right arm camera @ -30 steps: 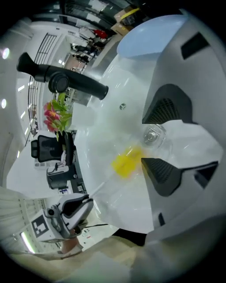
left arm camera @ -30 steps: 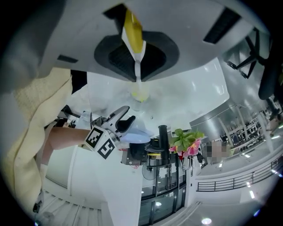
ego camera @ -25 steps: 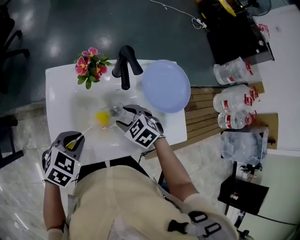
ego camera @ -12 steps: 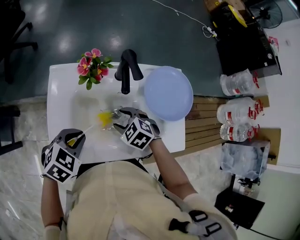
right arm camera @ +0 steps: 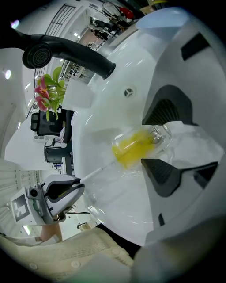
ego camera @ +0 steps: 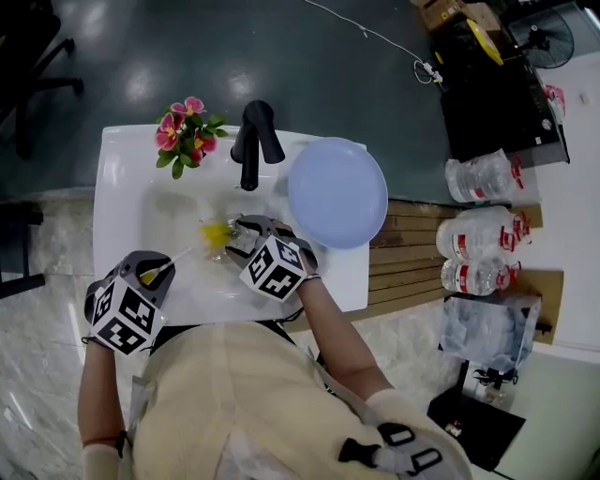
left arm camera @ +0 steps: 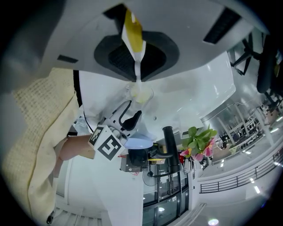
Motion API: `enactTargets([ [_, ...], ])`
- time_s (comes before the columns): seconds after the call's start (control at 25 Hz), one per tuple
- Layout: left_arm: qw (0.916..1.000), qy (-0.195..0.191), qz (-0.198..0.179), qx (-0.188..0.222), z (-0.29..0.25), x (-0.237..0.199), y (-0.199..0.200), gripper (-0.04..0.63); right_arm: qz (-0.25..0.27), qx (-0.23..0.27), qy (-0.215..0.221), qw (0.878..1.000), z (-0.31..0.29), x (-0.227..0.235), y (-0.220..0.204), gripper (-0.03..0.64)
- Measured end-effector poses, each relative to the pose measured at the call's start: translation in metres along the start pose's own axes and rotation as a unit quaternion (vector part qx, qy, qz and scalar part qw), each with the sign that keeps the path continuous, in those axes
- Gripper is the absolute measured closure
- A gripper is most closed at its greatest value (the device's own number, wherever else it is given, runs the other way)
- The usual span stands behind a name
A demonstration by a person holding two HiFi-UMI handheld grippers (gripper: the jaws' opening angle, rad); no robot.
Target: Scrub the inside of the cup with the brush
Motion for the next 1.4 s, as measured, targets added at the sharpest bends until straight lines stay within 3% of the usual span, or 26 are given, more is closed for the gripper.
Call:
enactTargets([
  [0.44,0.9969,0.004,-0.06,-0.051,-0.022,-0.002,0.006,0.551,0.013,0.003,0.008,1.0,0.0,0.001,0.0,0.374],
  [0.72,0.9961,0.0,-0.071,-0.052,-0.024,-0.009,0.005,0.551,0.029,-0.004,0.006,1.0,-0.001,0.002,-0.001,0.38],
  [1.0,0.9914,0.017,-0.125,-0.036,-0.025,-0.016,0.0,0.551,0.024,-0.005,0.006,1.0,-0.001,0.003,-0.001,0.39],
  [1.4,0.9962,0.016,-0.076,-0.039,-0.015,-0.014,-0.005,0.551,0.021,-0.014,-0.001,1.0,-0.002,0.005,-0.001,0.402],
])
Point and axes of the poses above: the fingertips, and each gripper's own axes: z backward along the fingers, x to its right, y out of its top, the point moved 1 cm from there along z, backward along the fingers, and after that the axes turned 3 degrees about z, right-handed, at the moved point
